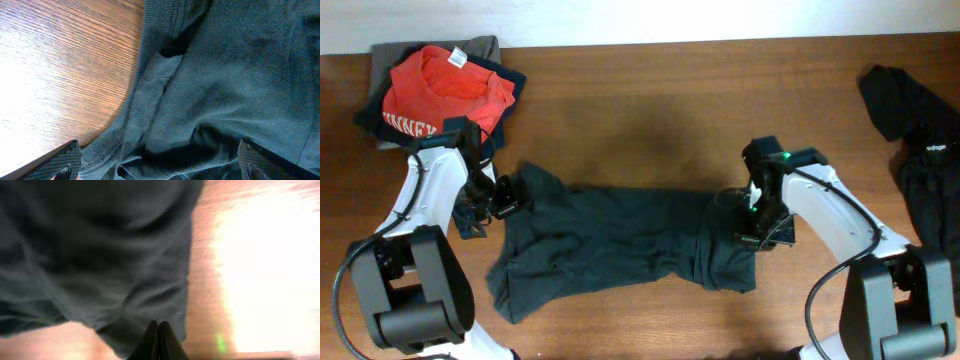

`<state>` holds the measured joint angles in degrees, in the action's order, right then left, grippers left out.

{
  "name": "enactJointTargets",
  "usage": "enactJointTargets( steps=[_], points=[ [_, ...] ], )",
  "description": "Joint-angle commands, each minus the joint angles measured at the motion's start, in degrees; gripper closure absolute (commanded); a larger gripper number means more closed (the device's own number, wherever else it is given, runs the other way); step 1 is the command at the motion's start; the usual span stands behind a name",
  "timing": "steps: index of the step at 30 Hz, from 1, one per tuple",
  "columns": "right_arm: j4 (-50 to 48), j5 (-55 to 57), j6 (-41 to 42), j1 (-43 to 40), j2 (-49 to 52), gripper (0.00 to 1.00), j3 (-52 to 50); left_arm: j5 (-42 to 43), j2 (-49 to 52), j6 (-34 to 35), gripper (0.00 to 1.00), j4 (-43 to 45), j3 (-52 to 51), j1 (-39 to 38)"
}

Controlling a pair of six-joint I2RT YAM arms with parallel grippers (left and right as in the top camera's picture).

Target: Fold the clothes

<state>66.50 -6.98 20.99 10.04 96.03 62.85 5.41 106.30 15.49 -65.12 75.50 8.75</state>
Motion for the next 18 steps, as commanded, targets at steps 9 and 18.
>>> enactJointTargets(
  steps=[9,18],
  points=[
    [-11.1,-2.91,-1.64,-0.26,-0.72,0.96,-6.16,0.42,-1.22,-1.27,0.01,0.0,-0.46,-0.13],
    [-16.96,-2.21,0.57,-0.55,2.82,0.96,-8.61,0.39,-1.22,-1.27,0.01,-0.02,-0.46,-0.13]
  ],
)
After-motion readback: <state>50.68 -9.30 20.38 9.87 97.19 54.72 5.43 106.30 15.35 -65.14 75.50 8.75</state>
